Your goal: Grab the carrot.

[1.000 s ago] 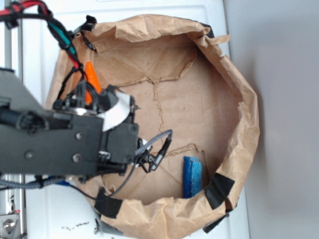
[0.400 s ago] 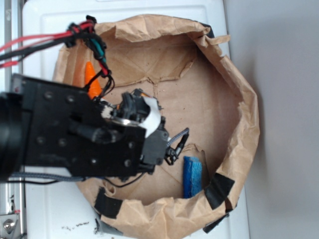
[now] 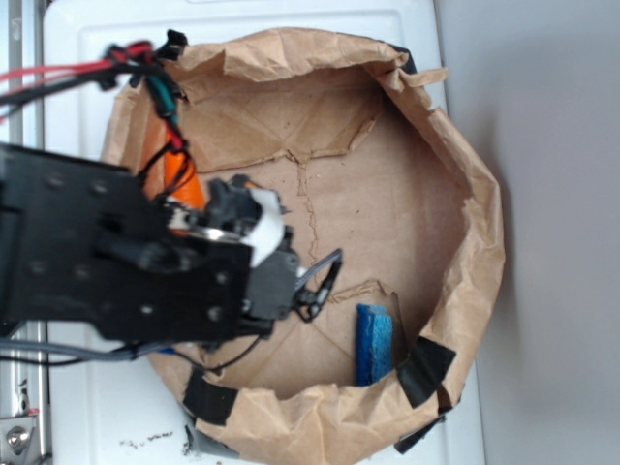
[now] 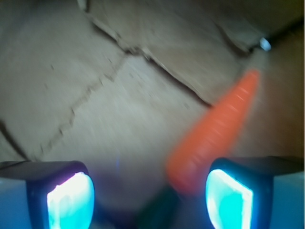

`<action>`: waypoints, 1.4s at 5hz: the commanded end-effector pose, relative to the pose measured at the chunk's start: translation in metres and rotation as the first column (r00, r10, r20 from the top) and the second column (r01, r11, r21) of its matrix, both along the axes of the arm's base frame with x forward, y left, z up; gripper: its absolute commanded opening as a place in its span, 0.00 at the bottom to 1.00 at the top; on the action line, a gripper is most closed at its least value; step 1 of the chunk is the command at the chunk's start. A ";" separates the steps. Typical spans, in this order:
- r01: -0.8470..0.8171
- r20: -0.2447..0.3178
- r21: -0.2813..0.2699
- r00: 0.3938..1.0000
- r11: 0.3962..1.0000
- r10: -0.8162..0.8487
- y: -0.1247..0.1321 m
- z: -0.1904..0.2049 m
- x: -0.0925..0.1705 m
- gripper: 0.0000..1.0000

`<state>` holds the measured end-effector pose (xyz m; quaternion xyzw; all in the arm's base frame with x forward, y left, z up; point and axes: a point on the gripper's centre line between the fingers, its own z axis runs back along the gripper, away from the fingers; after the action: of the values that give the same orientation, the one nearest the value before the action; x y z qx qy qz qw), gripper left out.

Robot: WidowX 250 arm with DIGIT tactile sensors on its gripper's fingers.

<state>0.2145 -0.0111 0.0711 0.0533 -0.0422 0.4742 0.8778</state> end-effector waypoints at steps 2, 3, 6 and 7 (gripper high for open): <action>0.096 0.025 -0.056 0.995 0.994 -0.095 0.009 -0.022 -0.005 1.00; 0.096 0.025 -0.056 0.995 0.994 -0.095 0.009 -0.022 -0.005 1.00; 0.096 0.025 -0.056 0.995 0.994 -0.095 0.009 -0.022 -0.005 1.00; 0.006 -0.032 -0.019 0.999 1.000 -0.006 0.018 -0.014 -0.008 1.00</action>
<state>0.2032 -0.0058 0.0482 0.0563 -0.0064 0.4567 0.8878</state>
